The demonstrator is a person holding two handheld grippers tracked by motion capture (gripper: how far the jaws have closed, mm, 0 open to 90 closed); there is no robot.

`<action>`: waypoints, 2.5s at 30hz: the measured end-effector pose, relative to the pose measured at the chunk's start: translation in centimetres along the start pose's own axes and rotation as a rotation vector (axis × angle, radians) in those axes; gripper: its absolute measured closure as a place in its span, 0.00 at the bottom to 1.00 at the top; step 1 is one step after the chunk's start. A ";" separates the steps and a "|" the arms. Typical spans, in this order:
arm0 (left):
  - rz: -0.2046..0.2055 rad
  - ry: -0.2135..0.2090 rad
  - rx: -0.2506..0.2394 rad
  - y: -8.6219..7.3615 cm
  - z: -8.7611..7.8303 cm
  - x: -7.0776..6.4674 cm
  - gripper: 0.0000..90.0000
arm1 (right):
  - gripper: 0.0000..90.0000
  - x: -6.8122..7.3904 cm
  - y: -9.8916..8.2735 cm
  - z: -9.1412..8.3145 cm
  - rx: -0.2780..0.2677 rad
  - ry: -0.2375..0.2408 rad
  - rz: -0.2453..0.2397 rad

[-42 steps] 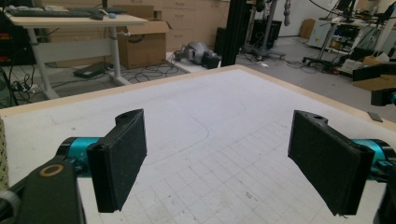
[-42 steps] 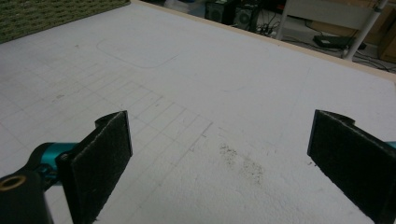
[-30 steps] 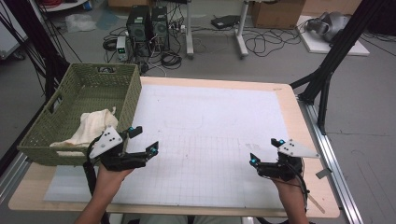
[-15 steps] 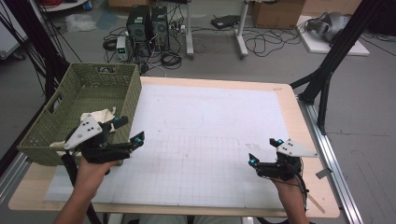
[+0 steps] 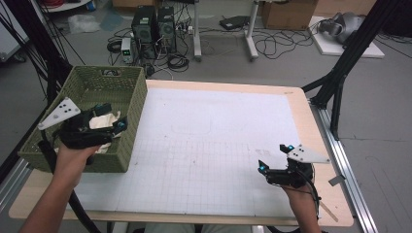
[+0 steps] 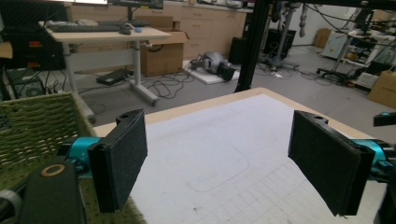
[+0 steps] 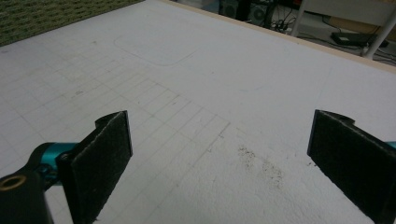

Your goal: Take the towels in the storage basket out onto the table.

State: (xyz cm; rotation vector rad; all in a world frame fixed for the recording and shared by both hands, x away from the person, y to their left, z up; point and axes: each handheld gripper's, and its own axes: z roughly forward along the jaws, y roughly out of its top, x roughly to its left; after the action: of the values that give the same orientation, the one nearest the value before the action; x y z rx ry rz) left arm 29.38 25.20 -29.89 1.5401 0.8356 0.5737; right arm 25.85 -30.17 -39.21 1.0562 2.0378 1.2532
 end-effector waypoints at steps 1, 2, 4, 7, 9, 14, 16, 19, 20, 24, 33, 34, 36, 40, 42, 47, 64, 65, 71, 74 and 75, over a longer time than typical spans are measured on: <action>-0.005 0.008 0.005 0.2 0.1 0.5 0.22 | 0.06 0.0 0.0 0.0 0.000 0.000 0.001; -0.014 0.009 0.007 0.3 0.1 0.9 0.22 | 0.06 0.0 0.0 0.0 0.000 0.000 0.001; -0.022 0.010 0.015 0.7 0.2 1.9 0.22 | 0.06 0.0 0.0 0.0 0.001 0.000 0.002; -0.047 0.023 0.015 1.1 0.4 3.4 0.22 | 0.06 0.0 0.0 0.1 0.004 0.006 0.000; -0.046 0.036 0.025 1.2 0.4 4.3 0.22 | 0.06 0.0 -0.1 0.1 0.005 0.004 0.001; -0.049 0.096 0.056 1.1 0.7 6.6 0.22 | 0.06 0.0 -0.1 0.3 0.011 0.009 -0.002; -0.045 0.122 0.087 0.9 0.9 7.3 0.22 | 0.06 0.1 -0.1 0.3 0.012 0.010 -0.001; -0.058 0.151 0.131 0.3 1.2 8.5 0.23 | 0.06 0.1 -0.1 0.4 0.014 0.010 -0.006; -0.061 0.163 0.152 0.1 1.3 8.8 0.23 | 0.06 0.1 -0.1 0.4 0.014 0.010 -0.006; -0.083 0.215 0.225 -0.7 2.0 10.3 0.23 | 0.06 0.2 -0.2 0.5 0.018 0.012 0.002; -0.180 0.346 0.484 -4.6 4.3 13.4 0.23 | 0.06 0.0 -0.4 0.5 0.022 0.011 -0.002; -0.179 0.356 0.523 -5.1 4.6 13.5 0.24 | 0.06 -0.1 -0.4 0.5 0.023 0.010 0.000; -0.170 0.380 0.596 -5.8 5.2 13.6 0.24 | 0.06 -0.1 -0.4 0.5 0.023 0.008 0.005; -0.153 0.365 0.653 -6.3 6.3 13.5 0.26 | 0.06 -0.1 -0.5 0.5 0.029 0.009 0.009; -0.148 0.376 0.684 -6.7 6.6 13.6 0.26 | 0.06 -0.1 -0.5 0.6 0.027 0.009 0.003; -0.168 0.451 0.791 -7.7 6.9 14.1 0.27 | 0.06 -0.1 -0.6 0.6 0.037 0.009 0.006; -0.131 0.432 0.974 -8.5 8.0 13.7 0.46 | 0.06 -0.1 -0.6 0.7 0.031 0.023 0.000; -0.103 0.448 0.987 -8.3 8.0 13.5 0.72 | 0.06 0.0 -0.6 0.7 0.035 0.023 0.002; -0.102 0.441 0.964 -7.6 7.7 13.3 0.86 | 0.06 0.0 -0.5 0.5 0.031 0.020 0.005; -0.112 0.449 0.918 -7.2 7.4 13.3 0.87 | 0.06 0.1 -0.4 0.4 0.026 0.021 0.000; -0.118 0.455 0.897 -7.0 7.2 13.3 0.87 | 0.06 0.1 -0.4 0.4 0.025 0.021 0.003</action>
State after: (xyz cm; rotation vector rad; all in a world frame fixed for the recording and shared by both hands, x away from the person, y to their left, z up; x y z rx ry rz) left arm 41.88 31.12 -39.24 2.1709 1.6733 0.4883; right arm 25.96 -30.00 -39.71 1.0626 2.0733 1.2489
